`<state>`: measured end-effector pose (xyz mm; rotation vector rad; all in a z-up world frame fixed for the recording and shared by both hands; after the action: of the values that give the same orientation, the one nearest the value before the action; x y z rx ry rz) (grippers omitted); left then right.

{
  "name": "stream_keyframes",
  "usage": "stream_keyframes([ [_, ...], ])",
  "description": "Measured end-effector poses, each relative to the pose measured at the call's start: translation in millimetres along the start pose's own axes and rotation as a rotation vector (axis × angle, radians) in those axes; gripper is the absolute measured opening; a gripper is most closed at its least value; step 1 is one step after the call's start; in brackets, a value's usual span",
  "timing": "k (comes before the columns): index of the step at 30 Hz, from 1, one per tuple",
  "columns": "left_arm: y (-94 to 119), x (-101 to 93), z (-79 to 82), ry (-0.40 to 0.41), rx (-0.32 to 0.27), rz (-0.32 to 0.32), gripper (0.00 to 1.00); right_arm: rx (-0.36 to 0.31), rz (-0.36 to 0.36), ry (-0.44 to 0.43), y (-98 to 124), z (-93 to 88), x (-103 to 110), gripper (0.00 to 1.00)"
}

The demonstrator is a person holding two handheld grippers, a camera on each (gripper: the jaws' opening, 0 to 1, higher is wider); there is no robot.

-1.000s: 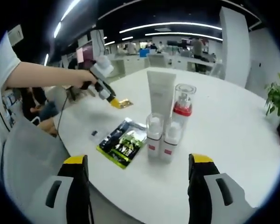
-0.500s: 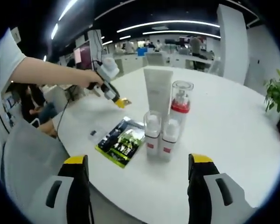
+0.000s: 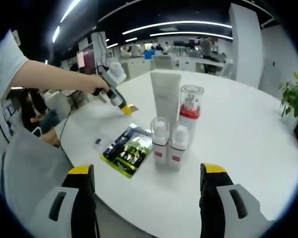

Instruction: Arrange the skincare products in the storage area until every visible bottle or jar stands upright without overlapping.

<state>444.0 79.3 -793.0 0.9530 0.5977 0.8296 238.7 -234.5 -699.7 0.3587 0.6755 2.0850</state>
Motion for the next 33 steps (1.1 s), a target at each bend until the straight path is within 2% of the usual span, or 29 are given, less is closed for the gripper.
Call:
stream_keyframes([
  [3, -0.8, 0.1, 0.7, 0.002, 0.0, 0.001, 0.44, 0.0, -0.001, 0.0, -0.1, -0.1, -0.4, 0.86],
  [6, 2.7, -7.7, 1.4, 0.007, 0.0, 0.009, 0.43, 0.0, -0.002, 0.0, 0.0, 0.0, -0.5, 0.86],
  [11, 5.5, -4.5, 2.7, 0.015, -0.01, 0.014, 0.42, -0.003, -0.001, 0.001, -0.2, 0.6, -0.5, 0.86],
  [23, 22.1, -31.5, 4.2, -0.013, -0.071, -0.001, 0.42, -0.026, 0.009, 0.007, 0.5, 4.5, 1.6, 0.86],
  [24, 19.4, -28.0, 8.7, -0.013, -0.073, -0.002, 0.42, -0.027, 0.01, 0.009, 0.6, 4.8, 1.9, 0.86],
  [33, 32.1, -43.7, -6.8, 0.009, -0.118, -0.012, 0.41, -0.049, 0.018, 0.021, 2.6, 9.2, 3.8, 0.85],
])
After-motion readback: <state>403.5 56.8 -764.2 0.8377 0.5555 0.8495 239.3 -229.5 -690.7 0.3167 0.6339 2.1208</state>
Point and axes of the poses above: the point that each gripper's makers call its tool centre point, and the gripper's own axes: y roughly backward along the fingers, x roughly to its left, z roughly out of its top, the point moved 4 cm from there along y, roughly backward along the fingers, and after that the axes turned 7 degrees about -z, right-handed, at the moved point
